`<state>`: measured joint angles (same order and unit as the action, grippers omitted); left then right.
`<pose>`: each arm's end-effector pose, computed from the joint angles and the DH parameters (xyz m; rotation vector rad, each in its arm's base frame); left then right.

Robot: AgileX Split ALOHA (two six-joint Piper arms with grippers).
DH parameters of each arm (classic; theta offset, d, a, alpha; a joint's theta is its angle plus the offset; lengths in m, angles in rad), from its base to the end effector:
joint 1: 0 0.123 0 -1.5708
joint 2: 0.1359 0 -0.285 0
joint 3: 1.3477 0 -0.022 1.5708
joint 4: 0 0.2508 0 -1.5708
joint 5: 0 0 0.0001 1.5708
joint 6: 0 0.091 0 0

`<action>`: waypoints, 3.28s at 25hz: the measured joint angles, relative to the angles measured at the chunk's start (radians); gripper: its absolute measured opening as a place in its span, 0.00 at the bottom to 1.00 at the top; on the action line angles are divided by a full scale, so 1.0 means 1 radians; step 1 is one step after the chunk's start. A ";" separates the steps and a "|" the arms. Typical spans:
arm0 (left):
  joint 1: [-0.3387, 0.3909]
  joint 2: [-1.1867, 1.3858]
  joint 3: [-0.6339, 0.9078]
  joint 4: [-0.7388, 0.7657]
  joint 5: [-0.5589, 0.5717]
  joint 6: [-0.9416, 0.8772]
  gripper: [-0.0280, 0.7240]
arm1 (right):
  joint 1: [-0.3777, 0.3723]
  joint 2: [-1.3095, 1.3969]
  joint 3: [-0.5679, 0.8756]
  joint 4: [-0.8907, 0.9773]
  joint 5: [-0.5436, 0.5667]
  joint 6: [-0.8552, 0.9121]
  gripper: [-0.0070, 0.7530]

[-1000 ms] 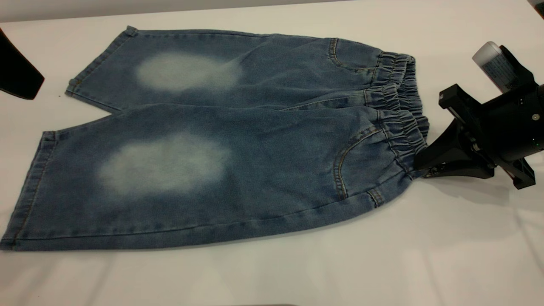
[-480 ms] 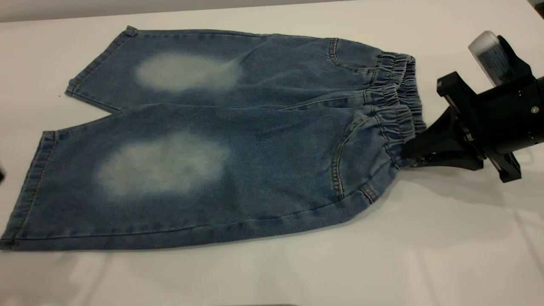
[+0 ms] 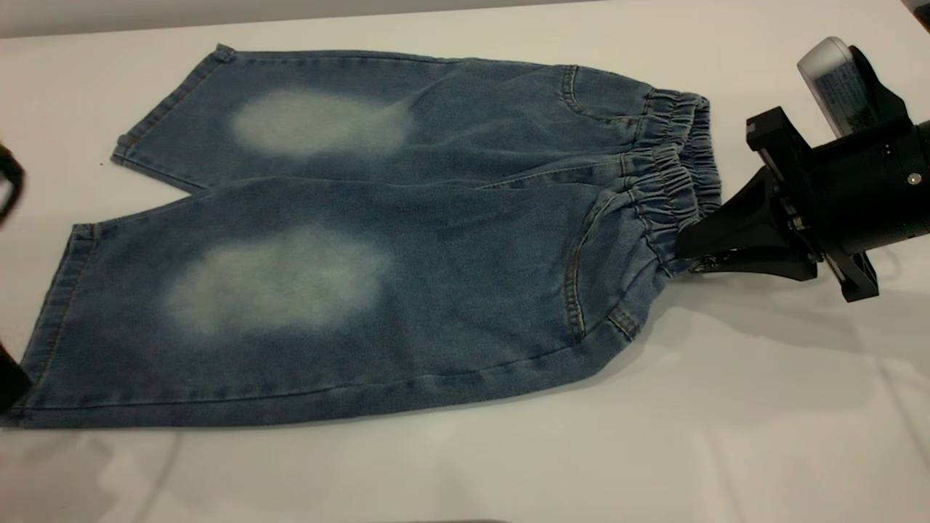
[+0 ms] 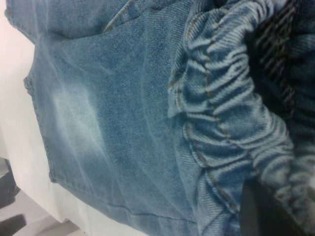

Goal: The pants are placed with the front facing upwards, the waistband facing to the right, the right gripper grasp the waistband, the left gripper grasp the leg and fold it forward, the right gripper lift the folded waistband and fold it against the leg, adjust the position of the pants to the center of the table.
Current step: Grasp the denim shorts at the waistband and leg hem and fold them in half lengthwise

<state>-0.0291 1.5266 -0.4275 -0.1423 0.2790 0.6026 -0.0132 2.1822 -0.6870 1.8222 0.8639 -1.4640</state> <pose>0.2028 -0.0095 0.1185 0.7074 2.7682 0.0335 0.2835 0.0633 0.0327 0.3923 2.6145 1.2629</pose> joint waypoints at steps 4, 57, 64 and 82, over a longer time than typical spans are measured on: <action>0.000 0.122 0.000 0.014 -0.111 0.000 0.65 | 0.000 0.000 0.000 0.000 0.000 -0.015 0.05; 0.002 -0.281 -0.011 0.026 0.015 -0.082 0.11 | -0.178 -0.073 0.113 -0.164 0.262 0.056 0.05; 0.002 -0.430 -0.008 0.026 0.173 -0.088 0.11 | -0.179 -0.251 0.258 -0.161 0.263 0.043 0.05; 0.002 -0.335 -0.204 0.027 0.023 -0.164 0.11 | -0.179 -0.551 0.318 -0.030 0.108 0.289 0.05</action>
<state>-0.0271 1.1917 -0.6316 -0.1156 0.3017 0.4387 -0.1925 1.6313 -0.3688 1.7923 0.9716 -1.1751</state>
